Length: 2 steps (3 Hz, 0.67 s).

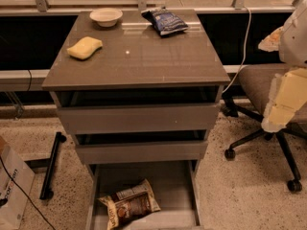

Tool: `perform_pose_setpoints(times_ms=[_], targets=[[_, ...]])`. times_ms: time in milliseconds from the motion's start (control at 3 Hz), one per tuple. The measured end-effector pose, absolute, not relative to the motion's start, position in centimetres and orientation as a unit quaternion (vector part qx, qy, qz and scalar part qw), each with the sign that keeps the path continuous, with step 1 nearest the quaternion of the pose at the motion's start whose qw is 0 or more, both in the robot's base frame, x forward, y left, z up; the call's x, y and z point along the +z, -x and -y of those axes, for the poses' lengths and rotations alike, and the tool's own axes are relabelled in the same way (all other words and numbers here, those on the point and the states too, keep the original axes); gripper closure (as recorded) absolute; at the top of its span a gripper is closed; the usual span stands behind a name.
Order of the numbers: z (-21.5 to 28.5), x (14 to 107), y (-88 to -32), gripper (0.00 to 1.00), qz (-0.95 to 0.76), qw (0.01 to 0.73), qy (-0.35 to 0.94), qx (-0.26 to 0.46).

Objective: Pick brown chip bag from bottom drawer and place on counter

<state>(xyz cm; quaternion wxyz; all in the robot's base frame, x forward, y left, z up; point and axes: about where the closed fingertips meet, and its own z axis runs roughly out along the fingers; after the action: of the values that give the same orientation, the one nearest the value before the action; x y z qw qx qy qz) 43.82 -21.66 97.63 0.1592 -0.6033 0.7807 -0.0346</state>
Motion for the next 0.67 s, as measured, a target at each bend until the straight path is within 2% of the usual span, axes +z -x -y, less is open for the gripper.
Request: perform_pose_setpoints(times_ms=[667], targets=[[20.8, 96.0, -44.2, 0.00, -0.780, 0.167, 0.603, -0.024]])
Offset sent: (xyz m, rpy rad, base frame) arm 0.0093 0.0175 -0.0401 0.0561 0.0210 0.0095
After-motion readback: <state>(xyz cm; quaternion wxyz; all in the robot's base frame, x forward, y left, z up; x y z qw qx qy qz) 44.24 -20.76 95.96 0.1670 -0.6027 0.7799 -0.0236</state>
